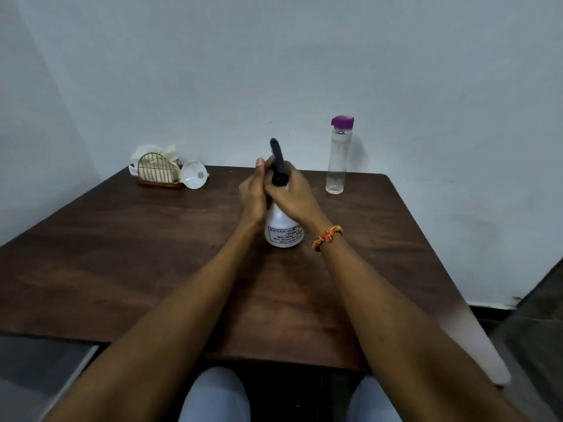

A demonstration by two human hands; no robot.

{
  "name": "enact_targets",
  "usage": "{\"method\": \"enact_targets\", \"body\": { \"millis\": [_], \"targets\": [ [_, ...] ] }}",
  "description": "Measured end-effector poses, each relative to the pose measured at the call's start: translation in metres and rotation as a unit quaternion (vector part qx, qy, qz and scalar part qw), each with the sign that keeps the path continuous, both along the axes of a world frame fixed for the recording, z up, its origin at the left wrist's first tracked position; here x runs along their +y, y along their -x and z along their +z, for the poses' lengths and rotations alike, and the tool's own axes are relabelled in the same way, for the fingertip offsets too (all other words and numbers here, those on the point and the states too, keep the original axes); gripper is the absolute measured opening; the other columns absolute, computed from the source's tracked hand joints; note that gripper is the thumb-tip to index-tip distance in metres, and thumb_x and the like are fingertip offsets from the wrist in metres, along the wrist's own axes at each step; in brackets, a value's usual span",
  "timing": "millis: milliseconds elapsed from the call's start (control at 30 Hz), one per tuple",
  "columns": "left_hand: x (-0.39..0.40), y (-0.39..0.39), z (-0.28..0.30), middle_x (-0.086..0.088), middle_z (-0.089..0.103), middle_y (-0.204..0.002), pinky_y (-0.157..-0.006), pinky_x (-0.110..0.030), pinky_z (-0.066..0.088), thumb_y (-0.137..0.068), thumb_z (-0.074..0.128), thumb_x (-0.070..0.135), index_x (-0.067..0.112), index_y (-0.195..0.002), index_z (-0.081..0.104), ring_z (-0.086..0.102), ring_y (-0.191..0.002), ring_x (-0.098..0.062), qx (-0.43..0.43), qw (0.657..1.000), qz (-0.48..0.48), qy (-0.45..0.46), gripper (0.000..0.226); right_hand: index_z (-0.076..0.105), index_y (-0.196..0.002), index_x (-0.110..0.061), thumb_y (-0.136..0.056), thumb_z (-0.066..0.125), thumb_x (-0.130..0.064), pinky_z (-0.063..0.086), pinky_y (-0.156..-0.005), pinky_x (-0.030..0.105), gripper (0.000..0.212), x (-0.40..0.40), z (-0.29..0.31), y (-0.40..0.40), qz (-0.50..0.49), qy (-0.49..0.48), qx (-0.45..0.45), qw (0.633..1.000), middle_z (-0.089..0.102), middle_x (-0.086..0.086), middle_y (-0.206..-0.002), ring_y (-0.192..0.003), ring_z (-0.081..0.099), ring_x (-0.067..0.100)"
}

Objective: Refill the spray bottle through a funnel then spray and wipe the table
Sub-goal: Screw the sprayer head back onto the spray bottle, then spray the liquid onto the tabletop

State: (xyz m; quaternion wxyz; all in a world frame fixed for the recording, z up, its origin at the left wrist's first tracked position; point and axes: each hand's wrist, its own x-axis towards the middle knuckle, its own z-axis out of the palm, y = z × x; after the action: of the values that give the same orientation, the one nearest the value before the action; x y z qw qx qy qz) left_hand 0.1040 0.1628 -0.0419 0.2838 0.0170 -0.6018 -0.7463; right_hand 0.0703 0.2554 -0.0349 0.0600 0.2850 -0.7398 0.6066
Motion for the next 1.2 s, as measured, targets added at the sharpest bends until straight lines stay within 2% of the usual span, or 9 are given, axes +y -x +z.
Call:
{"method": "enact_targets", "body": {
  "millis": [200, 367, 533, 700, 867, 900, 967, 1033, 1200],
  "targets": [
    [-0.016, 0.092, 0.025, 0.009, 0.079, -0.113, -0.093, -0.023, 0.059, -0.112, 0.040, 0.044, 0.017, -0.133, 0.072, 0.073, -0.112, -0.005, -0.031, 0.999, -0.029, -0.004, 0.047, 0.066, -0.104, -0.006, -0.095, 0.066, -0.003, 0.058, -0.072, 0.039, 0.009, -0.038, 0.003, 0.083, -0.089, 0.019, -0.025, 0.996, 0.070, 0.013, -0.086, -0.079, 0.069, 0.026],
    [-0.024, 0.110, 0.043, -0.005, 0.076, -0.125, -0.093, -0.026, 0.057, -0.114, 0.035, 0.043, 0.011, -0.139, 0.067, 0.072, -0.117, -0.014, -0.063, 0.997, -0.038, -0.028, 0.052, 0.069, -0.108, -0.009, -0.094, 0.069, -0.005, 0.060, -0.076, 0.041, 0.014, -0.043, 0.023, 0.103, -0.111, 0.017, -0.043, 0.993, 0.074, 0.014, -0.089, -0.084, 0.072, 0.027],
    [-0.029, 0.086, 0.053, -0.013, 0.079, -0.113, -0.102, -0.052, 0.058, -0.111, 0.045, 0.045, 0.007, -0.124, 0.075, 0.075, -0.112, -0.027, -0.166, 0.984, -0.032, -0.054, 0.050, 0.067, -0.107, -0.023, -0.090, 0.068, -0.007, 0.060, -0.067, 0.039, 0.024, -0.043, 0.064, 0.091, -0.085, 0.013, -0.139, 0.987, 0.071, 0.010, -0.082, -0.069, 0.069, 0.023],
    [-0.025, 0.052, 0.072, -0.018, 0.079, -0.111, -0.101, -0.063, 0.055, -0.083, 0.061, 0.081, 0.015, -0.106, 0.081, 0.076, -0.106, -0.035, -0.337, 0.926, -0.060, -0.159, 0.073, 0.063, -0.108, -0.018, -0.087, 0.064, 0.005, 0.051, -0.056, 0.035, 0.031, -0.035, 0.131, 0.068, -0.094, 0.052, -0.242, 0.964, 0.057, 0.014, -0.062, -0.046, 0.056, 0.024],
    [-0.003, 0.016, 0.149, -0.019, 0.075, -0.112, -0.084, -0.037, 0.062, -0.113, 0.040, 0.030, 0.003, -0.122, 0.071, 0.076, -0.091, -0.022, -0.359, 0.915, -0.069, -0.171, 0.042, 0.065, -0.115, -0.018, -0.092, 0.077, -0.013, 0.060, -0.068, 0.033, 0.026, -0.016, 0.173, 0.042, -0.088, 0.000, -0.253, 0.963, 0.065, 0.003, -0.076, -0.070, 0.074, 0.031],
    [0.003, 0.012, 0.156, -0.018, 0.070, -0.111, -0.082, -0.027, 0.060, -0.114, 0.034, 0.024, -0.001, -0.134, 0.062, 0.071, -0.098, -0.018, -0.358, 0.900, -0.075, -0.236, 0.042, 0.065, -0.116, -0.022, -0.092, 0.079, -0.021, 0.061, -0.073, 0.033, 0.028, -0.010, 0.177, 0.035, -0.079, -0.033, -0.239, 0.967, 0.067, 0.000, -0.084, -0.081, 0.076, 0.029],
    [0.019, 0.013, 0.165, -0.019, 0.061, -0.109, -0.095, -0.022, 0.051, -0.114, 0.035, 0.026, 0.003, -0.145, 0.048, 0.061, -0.119, -0.016, -0.420, 0.891, 0.014, -0.174, 0.040, 0.064, -0.119, -0.031, -0.088, 0.082, -0.035, 0.059, -0.085, 0.033, 0.037, 0.005, 0.177, 0.022, -0.056, -0.102, -0.213, 0.970, 0.068, -0.004, -0.104, -0.098, 0.072, 0.018],
    [0.020, -0.001, 0.153, -0.018, 0.070, -0.119, -0.097, -0.026, 0.051, -0.108, 0.048, 0.035, 0.007, -0.133, 0.059, 0.067, -0.116, -0.016, -0.403, 0.914, -0.005, -0.033, 0.039, 0.060, -0.128, -0.035, -0.084, 0.085, -0.037, 0.055, -0.094, 0.029, 0.051, 0.021, 0.175, 0.006, -0.037, -0.125, -0.245, 0.961, 0.066, -0.008, -0.121, -0.110, 0.067, 0.011],
    [0.029, -0.056, 0.135, -0.005, 0.081, -0.080, -0.068, -0.034, 0.062, -0.112, 0.042, 0.025, 0.010, -0.100, 0.075, 0.078, -0.077, -0.021, -0.475, 0.874, -0.072, -0.070, 0.038, 0.059, -0.134, -0.031, -0.089, 0.078, -0.018, 0.057, -0.077, 0.033, 0.051, 0.047, 0.170, -0.036, -0.048, -0.111, -0.340, 0.933, 0.073, -0.002, -0.093, -0.085, 0.072, 0.013]
  ]
}}
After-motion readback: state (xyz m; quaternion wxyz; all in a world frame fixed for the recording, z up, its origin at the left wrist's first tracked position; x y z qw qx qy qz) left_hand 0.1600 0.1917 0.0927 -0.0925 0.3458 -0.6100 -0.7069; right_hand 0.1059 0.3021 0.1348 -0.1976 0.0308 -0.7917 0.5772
